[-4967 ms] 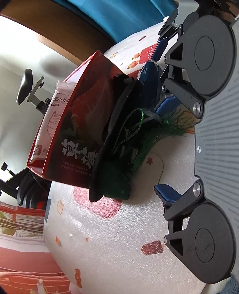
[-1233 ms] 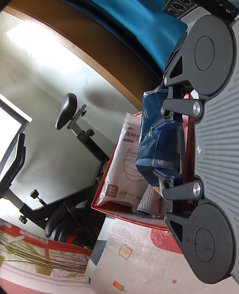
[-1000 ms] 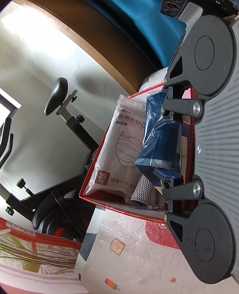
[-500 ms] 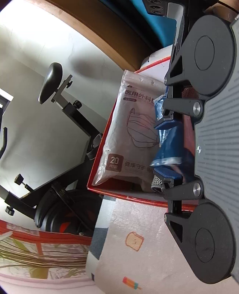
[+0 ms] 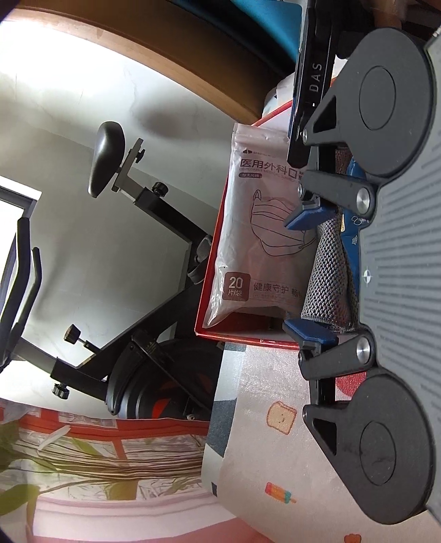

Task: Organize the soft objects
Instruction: 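Lower the blue package into the red box and open both grippers, then raise both grippers out of the box and move them to the green pouch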

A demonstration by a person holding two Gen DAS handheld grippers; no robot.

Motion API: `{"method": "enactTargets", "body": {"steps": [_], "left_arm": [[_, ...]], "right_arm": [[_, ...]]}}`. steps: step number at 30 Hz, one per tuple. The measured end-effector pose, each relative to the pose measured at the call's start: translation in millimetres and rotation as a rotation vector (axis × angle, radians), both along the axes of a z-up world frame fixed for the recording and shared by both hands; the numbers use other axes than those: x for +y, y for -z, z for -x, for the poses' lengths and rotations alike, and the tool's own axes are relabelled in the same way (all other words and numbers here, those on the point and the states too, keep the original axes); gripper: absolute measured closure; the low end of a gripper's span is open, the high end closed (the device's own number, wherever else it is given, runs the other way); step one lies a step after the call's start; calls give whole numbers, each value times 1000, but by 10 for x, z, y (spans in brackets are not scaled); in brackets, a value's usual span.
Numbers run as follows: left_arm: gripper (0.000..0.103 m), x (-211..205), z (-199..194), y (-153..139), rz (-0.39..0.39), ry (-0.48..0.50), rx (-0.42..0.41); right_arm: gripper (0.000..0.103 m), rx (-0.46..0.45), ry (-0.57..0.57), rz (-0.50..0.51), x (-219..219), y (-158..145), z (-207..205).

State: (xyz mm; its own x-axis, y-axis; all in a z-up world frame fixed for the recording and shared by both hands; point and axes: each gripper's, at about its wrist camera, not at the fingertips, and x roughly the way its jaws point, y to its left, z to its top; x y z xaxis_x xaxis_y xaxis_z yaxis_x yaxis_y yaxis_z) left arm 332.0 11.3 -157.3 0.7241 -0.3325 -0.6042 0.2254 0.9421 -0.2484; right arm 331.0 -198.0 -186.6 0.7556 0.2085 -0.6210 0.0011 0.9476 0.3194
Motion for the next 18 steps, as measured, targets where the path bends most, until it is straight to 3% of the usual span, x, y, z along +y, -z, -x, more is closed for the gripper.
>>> {"method": "enactTargets", "body": {"steps": [6, 10, 12, 18], "left_arm": [[13, 12, 285, -191, -48, -11, -90], [3, 31, 508, -341, -77, -38, -164], [0, 58, 620, -406, -83, -46, -192], [0, 58, 961, -546, -137, -49, -268]], "right_arm": [[22, -99, 11, 98, -25, -235, 361], [6, -168, 24, 122, -46, -368, 640], [0, -199, 37, 120, -72, -418, 782], [0, -249, 87, 99, -129, -514, 1145]]}}
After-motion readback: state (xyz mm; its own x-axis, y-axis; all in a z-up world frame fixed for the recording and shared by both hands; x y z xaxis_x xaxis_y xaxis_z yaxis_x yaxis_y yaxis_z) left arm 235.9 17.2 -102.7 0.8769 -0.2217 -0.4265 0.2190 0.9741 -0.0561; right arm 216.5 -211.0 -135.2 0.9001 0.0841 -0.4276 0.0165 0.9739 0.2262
